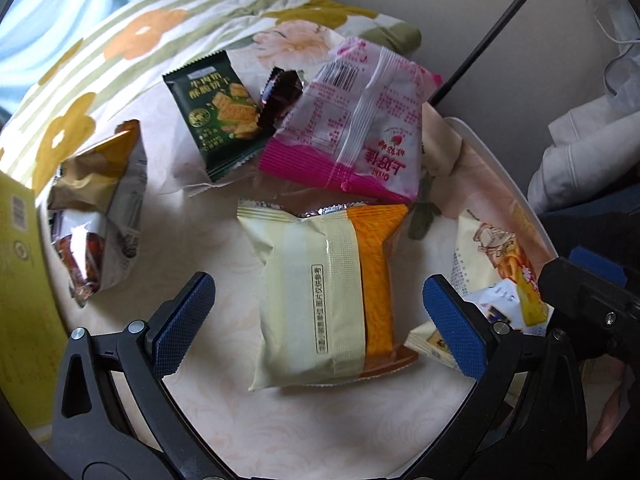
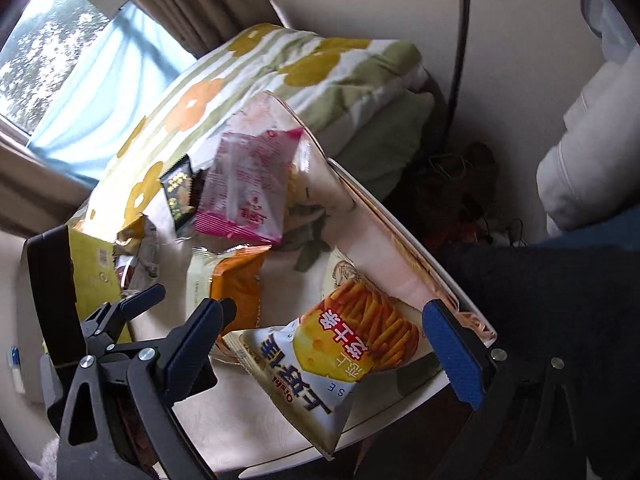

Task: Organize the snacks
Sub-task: 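Grasp the cream-orange bag with the left tool while the right tool grasps the fries bag, then carry both held bags over the yellow box and open both tools to drop them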

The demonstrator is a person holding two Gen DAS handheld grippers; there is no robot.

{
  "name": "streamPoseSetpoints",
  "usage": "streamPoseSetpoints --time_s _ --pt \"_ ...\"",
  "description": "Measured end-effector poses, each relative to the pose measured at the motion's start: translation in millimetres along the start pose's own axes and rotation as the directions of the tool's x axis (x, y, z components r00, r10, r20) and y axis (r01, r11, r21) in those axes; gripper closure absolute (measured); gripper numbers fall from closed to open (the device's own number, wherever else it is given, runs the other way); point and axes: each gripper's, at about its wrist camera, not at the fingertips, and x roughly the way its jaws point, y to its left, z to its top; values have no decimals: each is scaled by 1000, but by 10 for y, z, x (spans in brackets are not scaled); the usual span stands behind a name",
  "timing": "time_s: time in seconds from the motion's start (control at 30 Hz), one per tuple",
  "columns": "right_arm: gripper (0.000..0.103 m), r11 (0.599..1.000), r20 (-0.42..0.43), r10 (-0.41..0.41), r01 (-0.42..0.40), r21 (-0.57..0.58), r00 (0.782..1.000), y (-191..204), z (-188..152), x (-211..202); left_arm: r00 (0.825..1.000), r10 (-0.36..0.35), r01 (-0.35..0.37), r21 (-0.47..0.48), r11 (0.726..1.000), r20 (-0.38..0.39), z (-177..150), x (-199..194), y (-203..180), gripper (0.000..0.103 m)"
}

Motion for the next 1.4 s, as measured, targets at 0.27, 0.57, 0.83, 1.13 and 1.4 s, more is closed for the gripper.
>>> streamPoseSetpoints --time_s 0.27,0.57,0.83,1.13,1.4 --pt "3 986 -15 -46 47 158 999 -64 -112 167 999 12 -9 46 999 -49 6 187 33 5" --pt "3 963 -51 -114 123 239 992 -98 -198 262 998 -46 50 100 994 -47 -15 205 -28 33" --pt "4 951 -86 -81 103 292 993 -167 -191 445 997 -58 62 114 992 -42 -9 177 -39 41" --pt "36 954 -113 -20 52 295 993 -214 -221 561 997 -58 62 83 995 -49 -33 147 13 41" --pt "49 981 -81 15 1 195 997 -90 -253 459 999 -45 46 49 998 -17 -126 -20 62 41"
